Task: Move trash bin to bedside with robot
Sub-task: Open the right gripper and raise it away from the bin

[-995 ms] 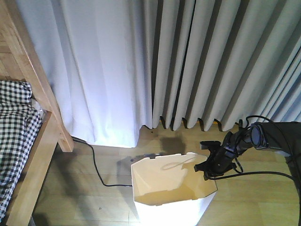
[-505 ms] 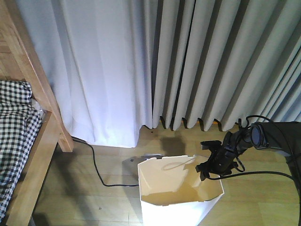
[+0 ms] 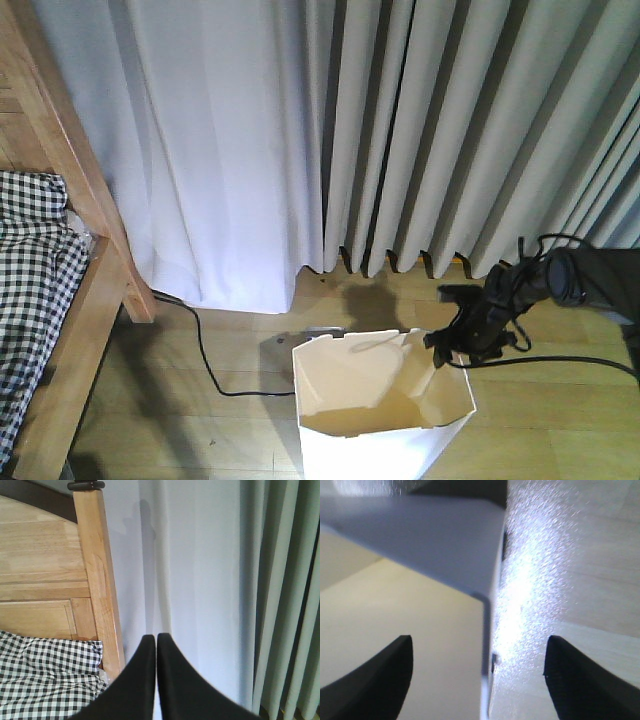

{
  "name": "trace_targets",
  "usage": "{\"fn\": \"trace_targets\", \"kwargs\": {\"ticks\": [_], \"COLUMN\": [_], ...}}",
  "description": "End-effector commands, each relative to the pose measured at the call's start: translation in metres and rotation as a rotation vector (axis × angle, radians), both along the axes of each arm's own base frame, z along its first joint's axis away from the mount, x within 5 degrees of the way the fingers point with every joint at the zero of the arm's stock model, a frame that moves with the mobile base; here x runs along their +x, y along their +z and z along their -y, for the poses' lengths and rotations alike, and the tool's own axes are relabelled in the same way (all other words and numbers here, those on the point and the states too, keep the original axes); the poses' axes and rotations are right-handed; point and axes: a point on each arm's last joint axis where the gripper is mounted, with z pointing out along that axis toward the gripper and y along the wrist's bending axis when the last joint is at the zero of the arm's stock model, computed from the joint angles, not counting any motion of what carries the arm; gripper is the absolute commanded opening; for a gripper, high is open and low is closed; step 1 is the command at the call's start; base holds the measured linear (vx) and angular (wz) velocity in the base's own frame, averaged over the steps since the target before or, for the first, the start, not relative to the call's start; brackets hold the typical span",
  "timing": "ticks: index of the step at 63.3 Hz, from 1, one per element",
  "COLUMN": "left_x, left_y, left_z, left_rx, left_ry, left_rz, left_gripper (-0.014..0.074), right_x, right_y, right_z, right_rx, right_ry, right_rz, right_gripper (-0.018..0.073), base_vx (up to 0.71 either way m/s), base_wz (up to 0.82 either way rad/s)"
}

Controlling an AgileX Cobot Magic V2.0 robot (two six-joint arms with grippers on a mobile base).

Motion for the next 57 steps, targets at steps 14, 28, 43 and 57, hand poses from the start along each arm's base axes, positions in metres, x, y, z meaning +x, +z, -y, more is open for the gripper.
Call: {"fn": "trace_targets", "kwargs": {"ticks": [14, 28, 43, 57], "left_x": [-0.001, -0.001, -0.001, -0.001], "left_y": [0.014, 0.014, 0.014, 0.014], "left_z": [0.0, 0.0, 0.0, 0.0], "left_rx": [-0.004, -0.004, -0.004, -0.004], "left_ry": [-0.005, -0.005, -0.005, -0.005], "left_rz": [0.099, 0.099, 0.099, 0.099], "left_gripper": [-0.0006, -0.0006, -0.0006, -0.0006], "right_x": [-0.007, -0.038, -0.067, -0.107], "right_y": [0.105, 0.193, 0.307, 0.388], "right_z": [0.011, 0.011, 0.009, 0.008], "right_rx": [-0.111, -0.129, -0.148, -0.161], "right_ry": [-0.008, 0.042, 0.049, 0.037], "right_rz": [0.257, 0.335, 0.561, 0.783], "right_gripper": [0.0529, 0.0529, 0.0529, 0.0529], "base_vx": [0.0, 0.0, 0.0, 0.0], "base_wz": [0.0, 0.0, 0.0, 0.0]}}
